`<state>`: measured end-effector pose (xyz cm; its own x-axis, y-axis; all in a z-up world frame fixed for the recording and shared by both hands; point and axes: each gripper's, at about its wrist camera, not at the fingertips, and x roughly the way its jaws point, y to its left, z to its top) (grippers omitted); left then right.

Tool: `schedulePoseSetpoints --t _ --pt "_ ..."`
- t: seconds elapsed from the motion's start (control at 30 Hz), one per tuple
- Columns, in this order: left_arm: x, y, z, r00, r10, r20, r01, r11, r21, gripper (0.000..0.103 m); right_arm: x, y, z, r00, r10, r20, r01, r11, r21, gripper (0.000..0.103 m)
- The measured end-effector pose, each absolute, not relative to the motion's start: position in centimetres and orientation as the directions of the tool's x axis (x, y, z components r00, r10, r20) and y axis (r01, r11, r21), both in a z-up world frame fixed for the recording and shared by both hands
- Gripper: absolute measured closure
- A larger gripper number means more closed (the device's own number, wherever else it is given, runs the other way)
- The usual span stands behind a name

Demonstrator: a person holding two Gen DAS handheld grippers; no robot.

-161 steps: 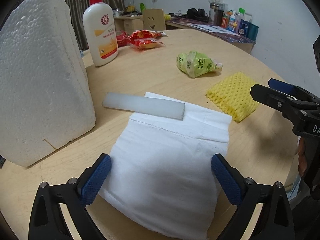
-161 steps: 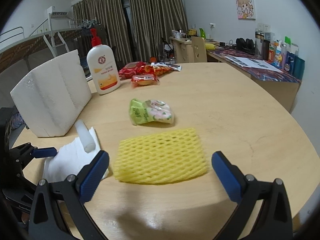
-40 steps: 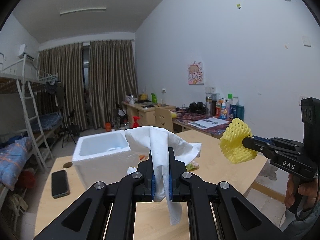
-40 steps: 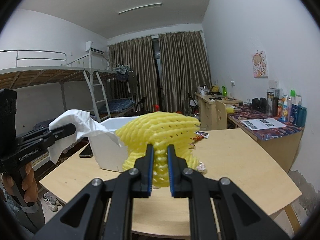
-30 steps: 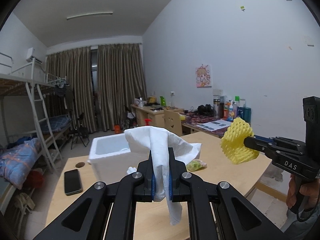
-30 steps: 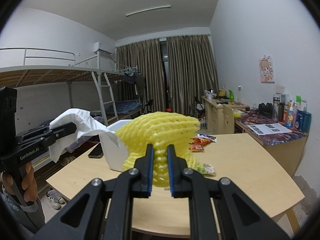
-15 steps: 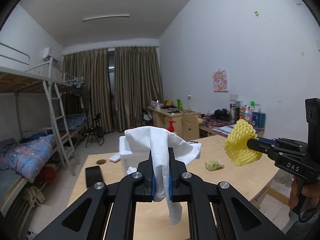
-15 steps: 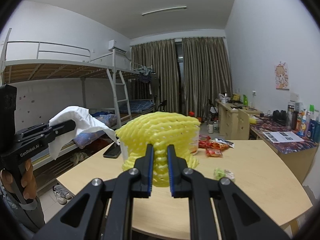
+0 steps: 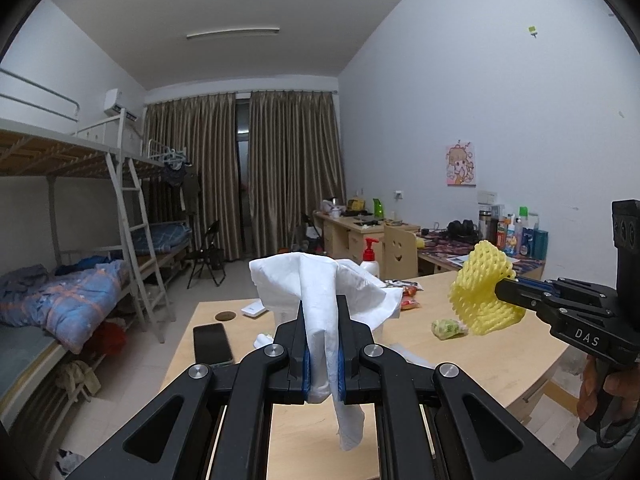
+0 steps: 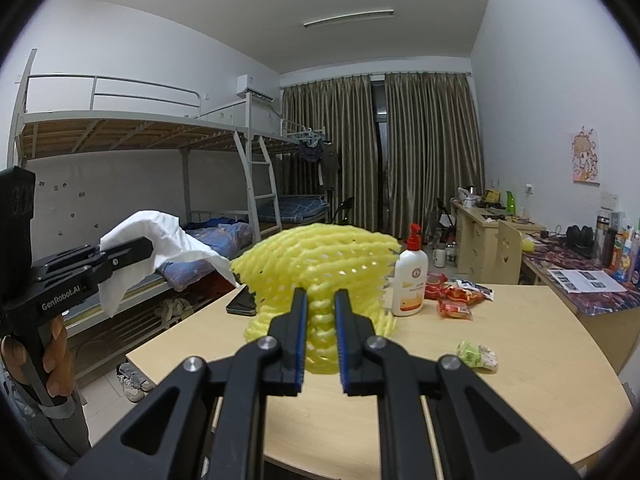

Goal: Organize soft objects
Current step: 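Lift the cloth and mesh sleeve and carry both over the white foam box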

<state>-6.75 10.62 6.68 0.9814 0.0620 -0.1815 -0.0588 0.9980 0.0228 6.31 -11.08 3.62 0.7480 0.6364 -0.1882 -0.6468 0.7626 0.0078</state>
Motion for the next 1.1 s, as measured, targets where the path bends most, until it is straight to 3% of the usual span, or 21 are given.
schedulePoseSetpoints --t 1.1 --pt "0.4 11.9 7.7 0.969 0.081 -0.234 -0.082 0.997 0.006 0.093 11.7 -9.6 4.6 0.711 0.665 -0.230 -0.678 0.735 0.030 0.087"
